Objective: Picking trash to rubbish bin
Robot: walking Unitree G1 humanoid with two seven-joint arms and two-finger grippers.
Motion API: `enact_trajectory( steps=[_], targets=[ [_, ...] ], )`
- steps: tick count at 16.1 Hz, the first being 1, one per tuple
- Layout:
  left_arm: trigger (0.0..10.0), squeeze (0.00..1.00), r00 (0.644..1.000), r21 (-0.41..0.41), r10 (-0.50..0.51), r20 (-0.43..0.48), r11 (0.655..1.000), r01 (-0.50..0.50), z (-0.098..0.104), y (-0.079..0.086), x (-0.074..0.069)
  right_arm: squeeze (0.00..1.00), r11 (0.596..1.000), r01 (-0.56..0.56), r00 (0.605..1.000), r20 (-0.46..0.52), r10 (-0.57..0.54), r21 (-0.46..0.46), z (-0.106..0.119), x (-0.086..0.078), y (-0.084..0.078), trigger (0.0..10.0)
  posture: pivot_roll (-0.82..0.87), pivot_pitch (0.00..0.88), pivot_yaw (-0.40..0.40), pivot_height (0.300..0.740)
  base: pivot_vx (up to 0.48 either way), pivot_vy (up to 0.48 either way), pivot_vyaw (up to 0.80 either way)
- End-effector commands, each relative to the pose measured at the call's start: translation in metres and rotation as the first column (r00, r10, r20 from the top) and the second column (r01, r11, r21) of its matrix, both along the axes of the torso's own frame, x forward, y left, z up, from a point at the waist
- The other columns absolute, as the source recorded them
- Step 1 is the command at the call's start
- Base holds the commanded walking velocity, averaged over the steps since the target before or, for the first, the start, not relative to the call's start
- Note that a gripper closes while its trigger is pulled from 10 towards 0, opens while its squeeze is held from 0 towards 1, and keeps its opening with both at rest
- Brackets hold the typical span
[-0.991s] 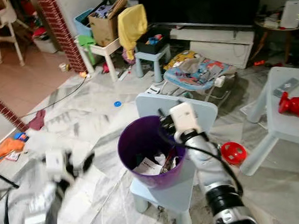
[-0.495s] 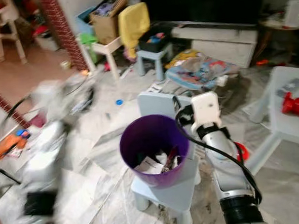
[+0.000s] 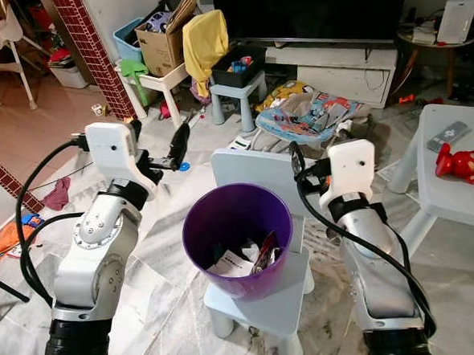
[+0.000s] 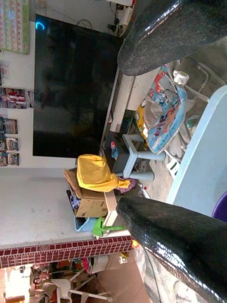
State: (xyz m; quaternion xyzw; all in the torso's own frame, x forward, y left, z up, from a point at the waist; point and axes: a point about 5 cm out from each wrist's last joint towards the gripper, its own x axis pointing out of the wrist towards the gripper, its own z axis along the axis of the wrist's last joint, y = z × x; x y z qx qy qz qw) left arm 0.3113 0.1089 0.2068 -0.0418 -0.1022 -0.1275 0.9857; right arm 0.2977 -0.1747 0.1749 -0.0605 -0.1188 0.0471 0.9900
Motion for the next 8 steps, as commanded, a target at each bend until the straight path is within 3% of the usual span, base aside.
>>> enact_trajectory(
  steps=[1, 3, 8],
  targets=[
    [10.0, 0.00, 1.000, -0.003, 0.025, -0.017, 1.000, -0.025, -0.001, 0.007, 0.001, 0.00, 1.000, 0.004, 1.000, 0.016, -0.004, 0.009, 0.008, -0.001, 0.000, 10.0, -0.02, 0.002, 0.088, 0.740, 0.000, 0.000, 0.00],
    [10.0, 0.00, 0.998, -0.015, 0.033, -0.060, 0.999, -0.034, -0.013, 0.013, 0.002, 0.00, 1.000, 0.006, 1.000, 0.011, -0.006, 0.022, 0.011, 0.000, -0.001, 10.0, -0.03, 0.000, 0.084, 0.740, 0.000, 0.000, 0.00],
    [10.0, 0.00, 0.985, 0.003, 0.143, -0.102, 0.990, -0.143, -0.033, 0.051, 0.008, 0.00, 0.998, 0.031, 0.999, -0.042, -0.029, 0.050, 0.003, -0.005, -0.006, 10.0, -0.03, 0.000, 0.075, 0.740, 0.000, 0.000, 0.00]
  ],
)
